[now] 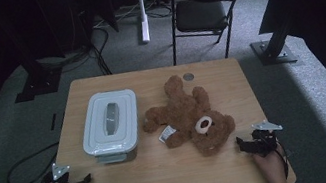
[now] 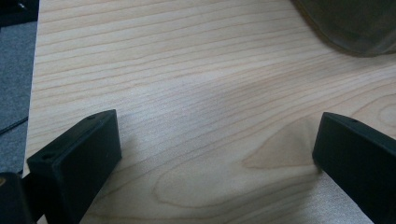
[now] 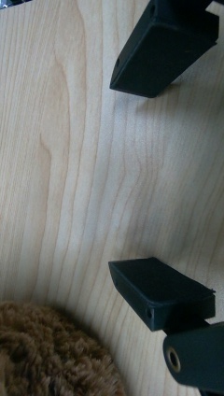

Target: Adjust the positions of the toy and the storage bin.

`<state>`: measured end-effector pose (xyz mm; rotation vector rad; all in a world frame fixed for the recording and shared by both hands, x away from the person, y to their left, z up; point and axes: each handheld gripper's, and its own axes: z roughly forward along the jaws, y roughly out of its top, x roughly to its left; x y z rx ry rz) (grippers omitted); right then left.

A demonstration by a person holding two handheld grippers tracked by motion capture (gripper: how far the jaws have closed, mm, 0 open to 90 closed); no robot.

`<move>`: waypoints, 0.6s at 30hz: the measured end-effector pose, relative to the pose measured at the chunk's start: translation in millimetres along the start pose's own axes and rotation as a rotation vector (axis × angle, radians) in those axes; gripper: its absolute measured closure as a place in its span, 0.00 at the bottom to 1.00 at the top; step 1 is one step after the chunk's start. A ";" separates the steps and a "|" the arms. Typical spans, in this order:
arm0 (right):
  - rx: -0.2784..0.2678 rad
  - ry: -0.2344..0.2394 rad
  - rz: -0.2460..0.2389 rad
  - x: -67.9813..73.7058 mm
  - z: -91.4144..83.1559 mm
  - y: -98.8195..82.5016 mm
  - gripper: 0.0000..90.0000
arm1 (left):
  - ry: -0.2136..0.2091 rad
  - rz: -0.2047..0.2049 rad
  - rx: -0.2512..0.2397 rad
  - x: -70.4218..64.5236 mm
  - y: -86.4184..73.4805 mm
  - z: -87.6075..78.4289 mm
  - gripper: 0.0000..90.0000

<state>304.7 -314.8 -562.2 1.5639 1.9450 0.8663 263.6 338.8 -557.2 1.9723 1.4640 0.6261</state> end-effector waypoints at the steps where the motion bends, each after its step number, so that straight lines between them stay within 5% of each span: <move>1: 0.001 0.000 0.000 -0.1 -0.1 0.1 0.13 | 0.000 0.000 0.000 0.0 0.0 0.0 0.02; 8: 0.017 -0.004 0.010 -3.6 -1.2 2.2 0.14 | 0.000 -0.001 0.000 0.1 0.0 0.0 0.02; 13: -0.002 0.016 0.096 -7.2 -7.9 5.5 0.14 | 0.000 0.000 0.000 0.0 0.0 0.0 0.02; 18: -0.019 0.012 0.081 -0.4 -19.2 13.9 0.15 | 0.000 0.000 0.000 0.0 0.0 0.0 0.02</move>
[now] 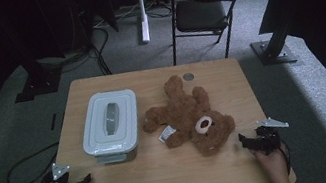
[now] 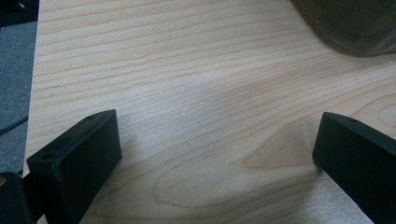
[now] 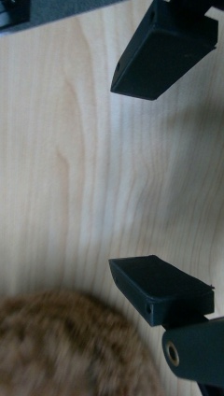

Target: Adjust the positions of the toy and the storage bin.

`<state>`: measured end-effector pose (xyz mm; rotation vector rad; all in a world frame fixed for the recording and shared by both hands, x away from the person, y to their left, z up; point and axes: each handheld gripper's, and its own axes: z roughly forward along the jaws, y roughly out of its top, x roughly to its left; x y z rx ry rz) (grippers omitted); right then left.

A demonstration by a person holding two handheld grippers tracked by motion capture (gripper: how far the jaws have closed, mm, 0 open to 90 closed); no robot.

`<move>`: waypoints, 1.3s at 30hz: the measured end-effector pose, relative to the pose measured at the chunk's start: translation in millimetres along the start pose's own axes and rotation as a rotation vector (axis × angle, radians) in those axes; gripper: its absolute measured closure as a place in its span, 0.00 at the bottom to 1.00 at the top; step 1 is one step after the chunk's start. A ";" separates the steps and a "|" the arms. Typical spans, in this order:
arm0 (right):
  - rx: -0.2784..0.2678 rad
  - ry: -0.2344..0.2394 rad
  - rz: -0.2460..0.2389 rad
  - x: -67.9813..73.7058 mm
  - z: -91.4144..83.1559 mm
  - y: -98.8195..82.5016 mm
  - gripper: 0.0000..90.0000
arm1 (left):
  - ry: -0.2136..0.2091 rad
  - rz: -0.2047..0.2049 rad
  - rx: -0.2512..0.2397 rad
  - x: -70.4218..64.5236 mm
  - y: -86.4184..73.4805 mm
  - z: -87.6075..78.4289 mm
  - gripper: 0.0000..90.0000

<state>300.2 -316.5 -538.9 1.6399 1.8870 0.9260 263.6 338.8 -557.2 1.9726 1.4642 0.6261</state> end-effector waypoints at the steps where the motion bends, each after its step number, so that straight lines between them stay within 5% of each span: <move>1: -0.004 0.002 0.003 2.1 -2.3 2.3 0.15 | 0.000 0.000 0.000 0.0 0.0 0.0 0.02; 10: -0.065 0.022 -0.003 19.9 -18.5 26.9 0.15 | 0.000 0.000 0.001 0.0 0.0 0.0 0.02; 18: -0.106 0.102 -0.053 48.4 -24.7 49.0 0.15 | 0.000 -0.001 0.001 0.0 0.0 0.0 0.02; 27: -0.112 0.198 -0.131 92.6 -20.0 68.6 0.15 | 0.000 -0.003 -0.001 -0.1 0.0 0.1 0.02; 32: -0.090 0.289 -0.201 134.3 -8.0 74.1 0.15 | 0.000 -0.002 -0.001 -0.1 0.0 0.1 0.02; 34: -0.095 0.266 -0.235 147.7 -4.2 74.6 0.15 | 0.000 -0.002 -0.001 -0.1 0.0 0.1 0.02; 39: -0.155 0.324 -0.215 157.6 -11.7 80.6 0.17 | 0.000 -0.002 -0.001 -0.1 0.0 0.1 0.02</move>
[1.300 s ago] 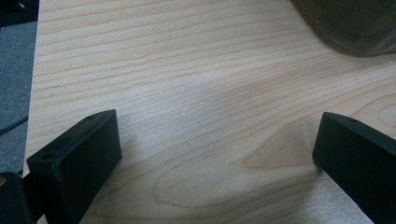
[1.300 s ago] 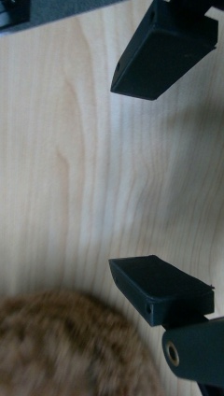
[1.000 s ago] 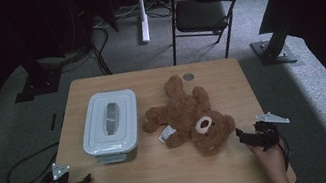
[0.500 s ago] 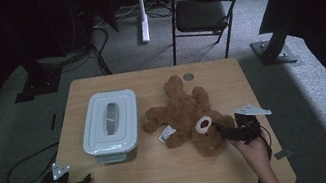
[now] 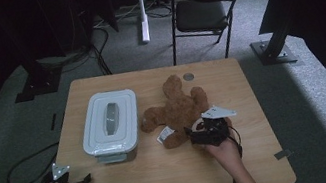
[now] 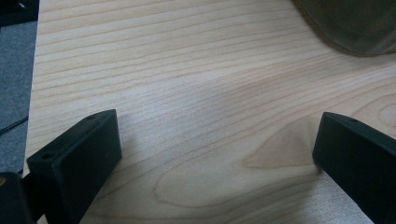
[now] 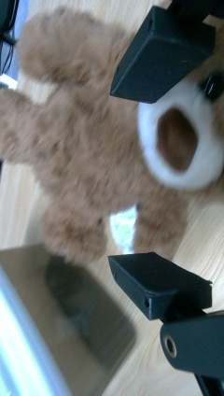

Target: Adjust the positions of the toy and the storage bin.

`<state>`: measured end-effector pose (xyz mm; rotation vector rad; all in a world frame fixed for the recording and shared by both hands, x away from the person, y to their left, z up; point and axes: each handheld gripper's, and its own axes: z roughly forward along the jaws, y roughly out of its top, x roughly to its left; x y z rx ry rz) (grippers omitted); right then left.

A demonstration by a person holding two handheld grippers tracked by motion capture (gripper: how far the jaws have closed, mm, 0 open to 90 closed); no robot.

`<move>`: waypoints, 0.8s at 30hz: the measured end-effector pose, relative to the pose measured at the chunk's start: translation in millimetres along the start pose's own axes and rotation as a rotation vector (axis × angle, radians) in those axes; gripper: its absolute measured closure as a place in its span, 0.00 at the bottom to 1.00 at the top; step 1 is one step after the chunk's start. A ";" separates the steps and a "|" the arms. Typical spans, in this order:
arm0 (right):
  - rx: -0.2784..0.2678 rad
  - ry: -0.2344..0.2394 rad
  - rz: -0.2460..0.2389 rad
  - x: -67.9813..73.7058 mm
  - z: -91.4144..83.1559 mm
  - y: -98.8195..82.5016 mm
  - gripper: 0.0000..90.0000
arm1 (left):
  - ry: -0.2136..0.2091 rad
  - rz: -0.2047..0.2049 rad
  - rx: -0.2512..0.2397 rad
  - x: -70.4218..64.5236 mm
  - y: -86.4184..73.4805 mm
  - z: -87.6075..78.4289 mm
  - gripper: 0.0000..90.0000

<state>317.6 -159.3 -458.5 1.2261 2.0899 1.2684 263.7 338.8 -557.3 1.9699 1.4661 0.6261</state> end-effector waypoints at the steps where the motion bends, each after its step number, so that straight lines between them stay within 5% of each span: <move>1: -0.002 0.036 0.011 2.5 -0.4 2.0 0.17 | 0.000 0.000 0.000 0.0 0.0 0.0 0.02; 5: 0.035 0.121 -0.005 21.7 9.5 -0.3 0.17 | 0.000 0.000 0.000 0.0 0.0 0.0 0.02; 9: 0.122 0.132 -0.037 39.3 36.5 -13.3 0.17 | 0.000 0.000 0.000 0.0 0.0 0.0 0.02; 15: 0.194 0.028 -0.101 54.8 69.0 -33.1 0.20 | 0.000 0.000 0.000 0.0 0.0 0.0 0.02; 18: 0.215 0.001 -0.094 53.2 78.0 -36.3 0.25 | 0.001 -0.001 -0.001 0.0 0.0 0.0 0.02; 19: 0.238 -0.040 -0.109 51.3 84.5 -40.0 0.34 | 0.004 -0.001 0.000 0.2 0.0 0.0 0.02; 22: 0.232 -0.063 -0.123 49.3 83.3 -42.4 0.48 | 0.005 -0.003 0.000 0.3 0.0 0.0 0.02; 23: 0.237 -0.073 -0.132 43.7 80.3 -43.8 0.60 | 0.006 -0.004 0.001 0.4 0.1 -0.1 0.02; 24: 0.237 -0.073 -0.132 43.7 80.3 -43.8 0.60 | 0.006 -0.004 0.001 0.4 0.1 -0.1 0.02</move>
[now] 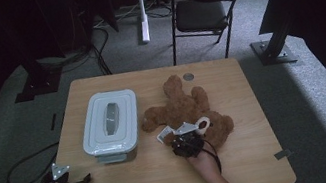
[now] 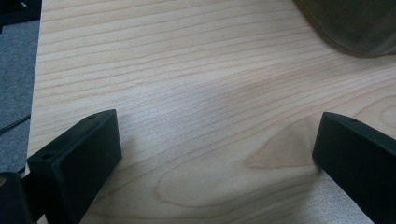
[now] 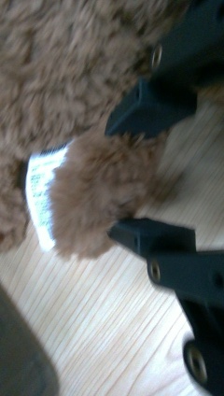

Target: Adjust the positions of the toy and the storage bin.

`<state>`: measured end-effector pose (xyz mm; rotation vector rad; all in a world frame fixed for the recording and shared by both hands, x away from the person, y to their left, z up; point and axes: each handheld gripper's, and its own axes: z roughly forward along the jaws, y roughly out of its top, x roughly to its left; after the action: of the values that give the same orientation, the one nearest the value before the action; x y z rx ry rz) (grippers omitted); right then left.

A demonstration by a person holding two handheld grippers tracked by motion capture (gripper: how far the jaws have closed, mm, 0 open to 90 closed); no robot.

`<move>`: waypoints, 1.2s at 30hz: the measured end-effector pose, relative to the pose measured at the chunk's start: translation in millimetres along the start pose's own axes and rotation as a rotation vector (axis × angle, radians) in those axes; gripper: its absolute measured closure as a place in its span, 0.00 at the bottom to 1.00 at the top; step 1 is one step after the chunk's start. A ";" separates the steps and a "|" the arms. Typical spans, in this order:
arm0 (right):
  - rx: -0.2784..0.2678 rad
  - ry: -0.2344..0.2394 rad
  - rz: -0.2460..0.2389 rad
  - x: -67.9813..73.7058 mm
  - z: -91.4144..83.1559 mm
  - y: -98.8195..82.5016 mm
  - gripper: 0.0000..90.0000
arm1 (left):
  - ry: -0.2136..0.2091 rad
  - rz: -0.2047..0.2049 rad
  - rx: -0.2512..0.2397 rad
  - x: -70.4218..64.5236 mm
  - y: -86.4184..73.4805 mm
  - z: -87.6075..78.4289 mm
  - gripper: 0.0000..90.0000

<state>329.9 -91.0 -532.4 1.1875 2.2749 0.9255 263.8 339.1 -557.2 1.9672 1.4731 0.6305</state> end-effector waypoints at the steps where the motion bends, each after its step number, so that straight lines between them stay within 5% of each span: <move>1: 0.001 0.001 0.018 -9.7 -2.0 -4.2 0.87 | 0.000 -0.001 0.000 0.1 0.0 0.0 0.02; 3: -0.001 0.033 0.069 -23.4 -4.4 -10.4 1.00 | 0.001 -0.002 -0.001 0.1 0.0 0.0 0.02; 8: 0.002 0.049 0.137 -48.8 -11.4 -24.3 1.00 | 0.003 -0.004 0.000 0.2 0.0 0.0 0.02; 9: 0.002 0.021 0.158 -64.9 -18.0 -31.7 1.00 | 0.004 -0.004 0.000 0.3 0.0 0.0 0.02; 10: 0.002 0.021 0.158 -64.9 -18.0 -31.7 1.00 | 0.004 -0.004 0.000 0.3 0.0 0.0 0.02; 15: -0.030 -0.067 0.305 -122.3 -36.7 -45.8 1.00 | 0.005 -0.006 0.000 0.4 0.0 0.0 0.02; 17: -0.036 -0.130 0.329 -139.7 -41.5 -48.0 1.00 | 0.006 -0.007 0.000 0.4 0.0 0.0 0.02; 21: -0.055 -0.161 0.412 -164.4 -54.2 -49.5 1.00 | 0.007 -0.008 0.000 0.5 0.0 0.0 0.02; 23: -0.104 -0.151 0.412 -161.2 -66.0 -45.5 0.95 | 0.008 -0.009 0.000 0.5 0.0 0.0 0.02; 27: -0.172 -0.024 0.380 -132.6 -80.3 -28.2 0.71 | 0.009 -0.011 -0.001 0.5 0.2 0.2 0.02; 28: -0.172 -0.024 0.380 -132.6 -80.3 -28.2 0.71 | 0.009 -0.011 -0.001 0.5 0.2 0.2 0.02; 29: -0.177 0.059 0.351 -110.6 -78.7 -16.8 0.59 | 0.010 -0.011 -0.001 0.4 0.2 0.2 0.02; 32: -0.163 0.161 0.336 -86.5 -69.3 -5.9 0.52 | 0.010 -0.011 0.000 0.5 0.1 0.2 0.02; 36: -0.101 0.229 0.315 -60.2 -43.9 2.6 0.40 | 0.009 -0.011 -0.001 0.5 0.2 0.2 0.02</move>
<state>337.5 -156.2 -496.9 1.4891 2.2152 1.3383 264.2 339.6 -557.2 1.9570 1.4882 0.6362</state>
